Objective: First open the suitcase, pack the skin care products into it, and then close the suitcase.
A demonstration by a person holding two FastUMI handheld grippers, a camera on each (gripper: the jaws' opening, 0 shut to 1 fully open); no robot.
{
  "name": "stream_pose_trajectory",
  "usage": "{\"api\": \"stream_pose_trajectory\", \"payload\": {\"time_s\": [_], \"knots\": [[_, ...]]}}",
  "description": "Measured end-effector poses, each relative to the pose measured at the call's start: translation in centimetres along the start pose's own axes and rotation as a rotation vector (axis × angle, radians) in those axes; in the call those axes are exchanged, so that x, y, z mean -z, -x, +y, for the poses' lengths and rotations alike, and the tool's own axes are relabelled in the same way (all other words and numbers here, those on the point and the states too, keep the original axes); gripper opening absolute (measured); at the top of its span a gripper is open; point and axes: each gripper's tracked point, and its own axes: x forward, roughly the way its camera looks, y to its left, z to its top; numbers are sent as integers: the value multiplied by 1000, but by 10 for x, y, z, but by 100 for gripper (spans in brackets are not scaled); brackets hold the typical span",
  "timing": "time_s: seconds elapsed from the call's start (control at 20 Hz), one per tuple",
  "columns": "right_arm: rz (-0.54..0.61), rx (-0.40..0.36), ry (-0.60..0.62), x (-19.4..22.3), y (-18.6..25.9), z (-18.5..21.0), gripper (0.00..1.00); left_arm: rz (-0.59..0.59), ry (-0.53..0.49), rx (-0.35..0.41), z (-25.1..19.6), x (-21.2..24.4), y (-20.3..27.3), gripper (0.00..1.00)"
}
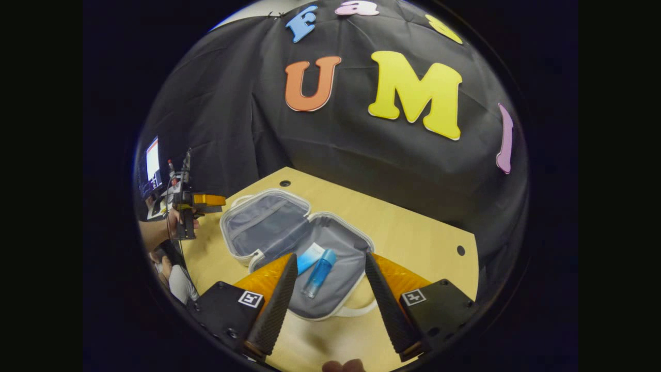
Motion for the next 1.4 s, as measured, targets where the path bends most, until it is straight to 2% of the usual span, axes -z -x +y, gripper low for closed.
{"api": "stream_pose_trajectory", "payload": {"time_s": [0.25,0.3,0.35,0.4,0.45,0.5,0.6,0.65,0.75,0.85,0.95,1.15,1.4], "knots": [[5,43,-4,3,6,-17,79,12,127,14,7,-4,-31,96],[8,43,-10,3,8,-17,77,1,148,17,7,-9,-36,96],[7,43,-13,3,9,-17,77,4,170,22,6,-26,-39,95],[8,43,-6,3,12,-17,77,9,185,9,9,-25,-46,89],[6,41,4,3,14,-18,77,21,195,-13,14,-21,-53,97],[-3,42,27,2,20,-19,79,40,207,-29,14,-18,-59,75],[-16,46,48,0,28,-22,79,58,216,-71,18,-15,-65,63],[-20,44,44,1,31,-21,79,53,228,-87,18,-1,-73,52],[-25,29,16,5,38,-15,79,28,270,-118,15,-9,-76,24],[-32,21,8,8,44,-13,79,35,238,-139,9,-10,-70,12],[-44,16,-6,10,50,-15,79,11,192,-143,-5,-23,-62,8],[-94,17,-45,2,63,-22,78,-39,68,-136,-51,-51,-40,4],[-188,50,-90,-12,95,-46,77,-114,-154,-127,-143,-72,0,3]]}}
